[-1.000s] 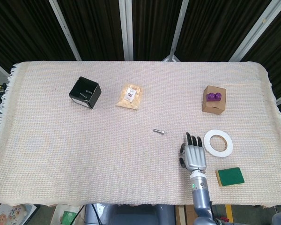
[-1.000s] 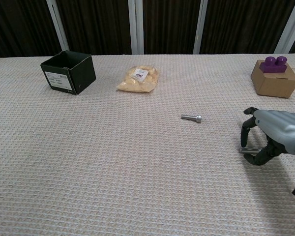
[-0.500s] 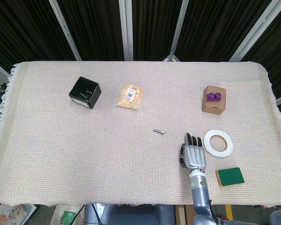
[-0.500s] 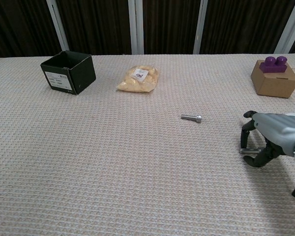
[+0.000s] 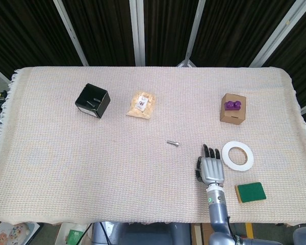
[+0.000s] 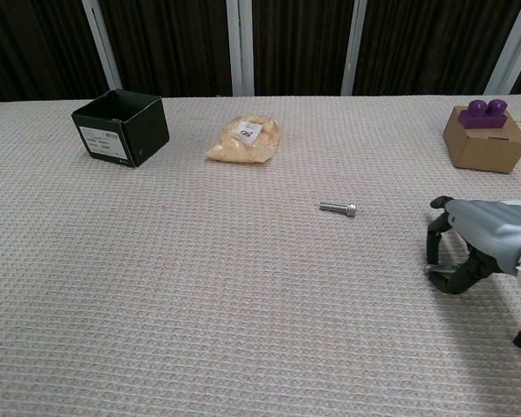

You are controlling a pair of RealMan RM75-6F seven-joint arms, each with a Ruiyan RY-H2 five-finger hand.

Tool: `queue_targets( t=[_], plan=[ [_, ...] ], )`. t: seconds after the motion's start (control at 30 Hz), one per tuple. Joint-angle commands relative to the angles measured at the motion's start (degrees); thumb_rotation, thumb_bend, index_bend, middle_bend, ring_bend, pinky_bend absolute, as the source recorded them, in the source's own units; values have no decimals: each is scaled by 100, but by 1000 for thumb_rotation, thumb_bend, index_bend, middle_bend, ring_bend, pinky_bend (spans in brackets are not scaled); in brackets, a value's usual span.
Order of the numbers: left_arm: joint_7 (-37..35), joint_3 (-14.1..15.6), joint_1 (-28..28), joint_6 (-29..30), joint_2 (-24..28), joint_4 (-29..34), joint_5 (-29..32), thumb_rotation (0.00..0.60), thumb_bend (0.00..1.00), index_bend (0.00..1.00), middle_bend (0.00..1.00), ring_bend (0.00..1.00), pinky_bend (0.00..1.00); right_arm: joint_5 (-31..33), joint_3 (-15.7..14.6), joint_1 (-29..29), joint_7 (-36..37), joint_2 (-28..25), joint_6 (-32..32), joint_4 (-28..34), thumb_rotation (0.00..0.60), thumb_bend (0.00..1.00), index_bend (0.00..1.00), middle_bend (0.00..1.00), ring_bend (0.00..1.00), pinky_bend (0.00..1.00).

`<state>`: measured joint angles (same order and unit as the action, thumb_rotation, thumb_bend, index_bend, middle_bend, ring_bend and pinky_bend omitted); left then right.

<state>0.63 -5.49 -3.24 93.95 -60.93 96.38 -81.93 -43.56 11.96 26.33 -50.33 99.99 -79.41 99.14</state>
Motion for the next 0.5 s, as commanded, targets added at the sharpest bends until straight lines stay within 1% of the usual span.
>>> queue_targets(
  t=[0.03,0.5],
  plan=[
    [11,4,0,4,-3,2,-9,600,123,95,79,9,143,23,1,5,25,-22,6,23,600,360,574,12,88,28],
    [22,6,2,3,-6,5,-9,600,122,95,79,9,143,-91,97,22,244,-333,-65,442,600,360,574,13,88,29]
  ],
)
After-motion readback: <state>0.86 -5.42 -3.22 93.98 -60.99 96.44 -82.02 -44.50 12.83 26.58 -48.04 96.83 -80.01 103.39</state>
